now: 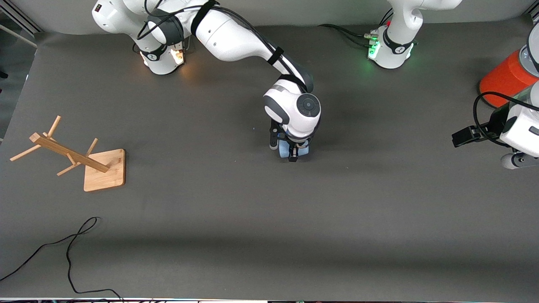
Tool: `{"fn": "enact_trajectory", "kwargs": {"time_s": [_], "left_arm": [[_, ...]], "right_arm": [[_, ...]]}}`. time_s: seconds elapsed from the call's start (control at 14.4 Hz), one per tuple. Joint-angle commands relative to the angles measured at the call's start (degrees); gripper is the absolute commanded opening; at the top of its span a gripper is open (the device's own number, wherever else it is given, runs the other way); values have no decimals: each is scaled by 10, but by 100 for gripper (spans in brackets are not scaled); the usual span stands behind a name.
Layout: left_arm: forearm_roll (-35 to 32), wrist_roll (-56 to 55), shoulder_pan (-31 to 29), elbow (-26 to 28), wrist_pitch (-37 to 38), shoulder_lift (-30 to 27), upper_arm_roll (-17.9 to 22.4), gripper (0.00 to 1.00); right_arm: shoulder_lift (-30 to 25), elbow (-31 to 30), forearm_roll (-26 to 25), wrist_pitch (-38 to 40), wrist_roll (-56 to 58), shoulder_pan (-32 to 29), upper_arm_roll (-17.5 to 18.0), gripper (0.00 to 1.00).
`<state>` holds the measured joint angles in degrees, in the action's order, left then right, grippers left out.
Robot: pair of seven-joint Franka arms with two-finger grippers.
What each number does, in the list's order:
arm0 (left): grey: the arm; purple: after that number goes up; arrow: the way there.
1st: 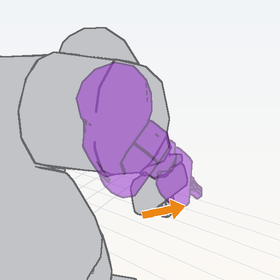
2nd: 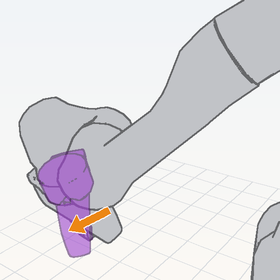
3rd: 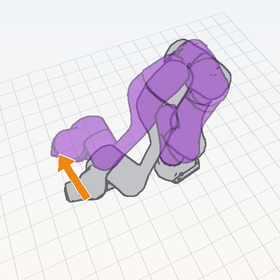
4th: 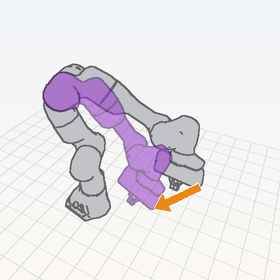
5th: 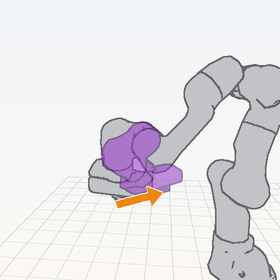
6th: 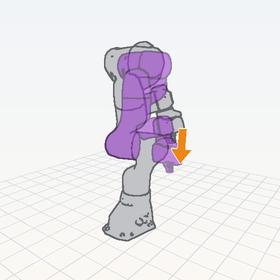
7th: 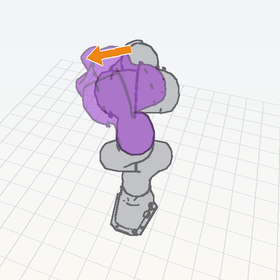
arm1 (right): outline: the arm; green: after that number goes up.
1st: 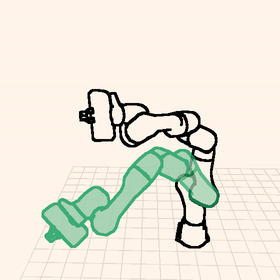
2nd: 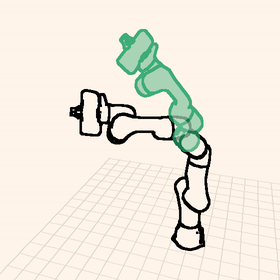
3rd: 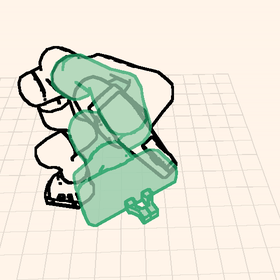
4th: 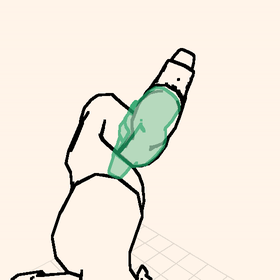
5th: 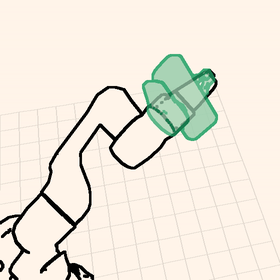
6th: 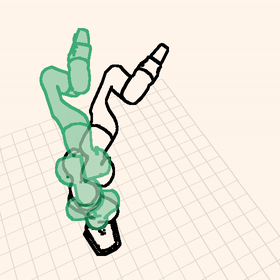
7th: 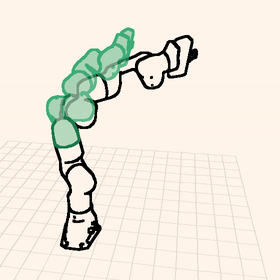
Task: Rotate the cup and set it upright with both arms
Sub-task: 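Lower the cup onto its side and open the right gripper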
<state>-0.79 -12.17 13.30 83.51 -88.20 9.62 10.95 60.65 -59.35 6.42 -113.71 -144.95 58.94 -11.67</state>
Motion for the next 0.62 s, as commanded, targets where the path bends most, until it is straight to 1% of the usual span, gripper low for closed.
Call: {"fn": "enact_trajectory", "kwargs": {"time_s": [0.0,0.14,0.35,0.55], "left_arm": [[-4,7,0,-1,10,-5,2,100],[-4,7,-1,-1,11,-7,4,100],[-4,7,0,-1,16,-7,4,100],[-4,7,0,-1,16,-5,3,100]], "right_arm": [[20,23,-14,-7,-39,2,-6,100],[20,23,-33,-19,-57,2,-5,100],[20,23,-34,-20,-59,2,-5,100],[8,23,-35,-12,-56,2,-6,100]]}}
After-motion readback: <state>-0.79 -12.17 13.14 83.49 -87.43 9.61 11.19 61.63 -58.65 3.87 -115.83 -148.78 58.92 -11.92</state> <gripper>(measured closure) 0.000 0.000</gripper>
